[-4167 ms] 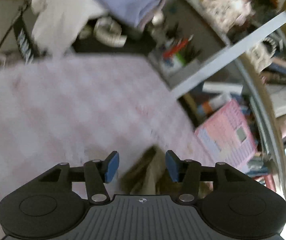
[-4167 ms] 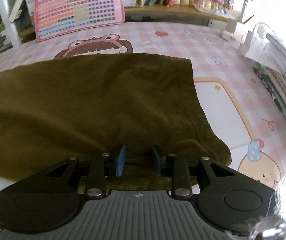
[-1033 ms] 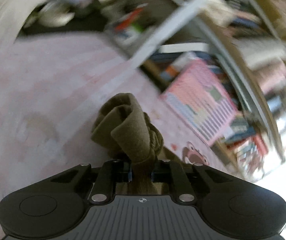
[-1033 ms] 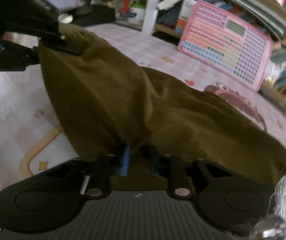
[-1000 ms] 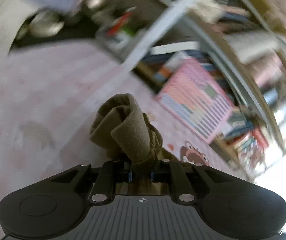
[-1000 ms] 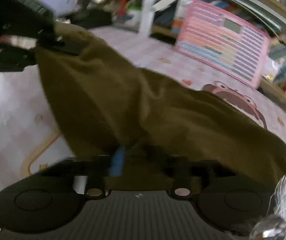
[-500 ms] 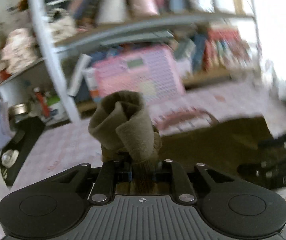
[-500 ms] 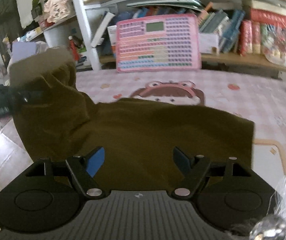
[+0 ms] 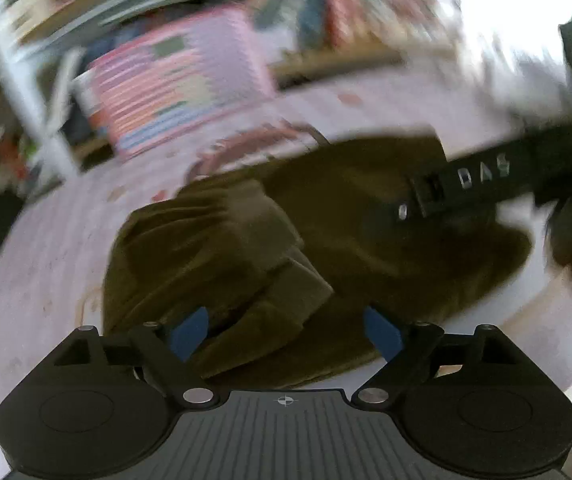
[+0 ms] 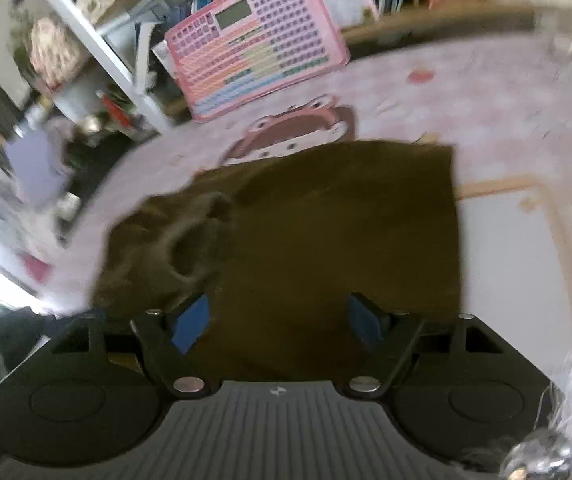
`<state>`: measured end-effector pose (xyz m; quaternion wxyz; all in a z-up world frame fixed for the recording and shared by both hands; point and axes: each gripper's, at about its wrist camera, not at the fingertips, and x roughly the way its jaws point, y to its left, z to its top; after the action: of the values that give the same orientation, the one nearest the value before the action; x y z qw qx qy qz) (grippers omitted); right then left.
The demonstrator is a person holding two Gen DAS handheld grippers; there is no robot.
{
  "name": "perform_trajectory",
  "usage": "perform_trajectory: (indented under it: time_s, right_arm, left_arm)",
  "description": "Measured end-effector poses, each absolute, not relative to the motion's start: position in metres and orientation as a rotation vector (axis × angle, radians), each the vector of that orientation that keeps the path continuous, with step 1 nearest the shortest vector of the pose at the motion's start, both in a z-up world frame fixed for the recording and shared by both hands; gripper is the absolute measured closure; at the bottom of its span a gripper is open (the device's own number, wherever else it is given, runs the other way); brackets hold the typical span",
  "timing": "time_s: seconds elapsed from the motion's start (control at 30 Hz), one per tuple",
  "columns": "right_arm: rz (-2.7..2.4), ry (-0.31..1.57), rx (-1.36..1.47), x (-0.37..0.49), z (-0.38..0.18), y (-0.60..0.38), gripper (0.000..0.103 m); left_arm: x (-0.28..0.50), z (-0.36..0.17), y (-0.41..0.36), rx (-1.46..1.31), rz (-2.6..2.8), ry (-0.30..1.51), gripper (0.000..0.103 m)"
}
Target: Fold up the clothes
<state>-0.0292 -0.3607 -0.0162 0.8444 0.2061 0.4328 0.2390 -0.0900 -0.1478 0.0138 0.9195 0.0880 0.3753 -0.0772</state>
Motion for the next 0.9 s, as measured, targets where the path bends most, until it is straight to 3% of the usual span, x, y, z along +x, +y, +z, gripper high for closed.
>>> perform_trajectory:
  time_s: [0.2,0.37,0.4,0.43,0.47,0.5,0.57,0.77,0.9]
  right_arm:
    - [0.598,0.976,0.600,-0.006,-0.018,-0.340,0.012]
    - [0.637,1.000,0.688,0.010,-0.016,-0.320,0.010]
    - [0.645,1.005,0.706,0.013,-0.015,-0.316,0.018]
    - [0.653,1.009,0.724,0.016,-0.015,-0.312,0.049]
    - [0.661,1.014,0.741,0.019,-0.014,-0.308,0.066]
    - [0.669,1.019,0.759,0.022,-0.014,-0.304,0.075]
    - [0.674,1.034,0.780,0.026,-0.016,-0.299,0.082]
    - [0.614,1.124,0.742,0.031,-0.041,-0.306,0.081]
    - [0.604,1.113,0.745,0.027,-0.044,-0.315,0.061]
  left_arm:
    - [-0.129,0.030,-0.077,-0.282,0.081,0.656,0.008]
    - [-0.150,0.033,-0.052,-0.362,0.191,0.621,0.008]
    - [-0.150,0.033,-0.051,-0.361,0.197,0.621,0.008]
    - [-0.150,0.032,-0.051,-0.360,0.202,0.622,0.008]
    - [-0.150,0.032,-0.051,-0.360,0.208,0.623,0.008]
    - [-0.150,0.031,-0.050,-0.359,0.214,0.623,0.008]
    - [-0.150,0.031,-0.050,-0.353,0.222,0.624,0.008]
    - [-0.152,0.027,-0.053,-0.363,0.214,0.642,0.008]
    - [-0.151,0.027,-0.059,-0.340,0.197,0.642,0.008]
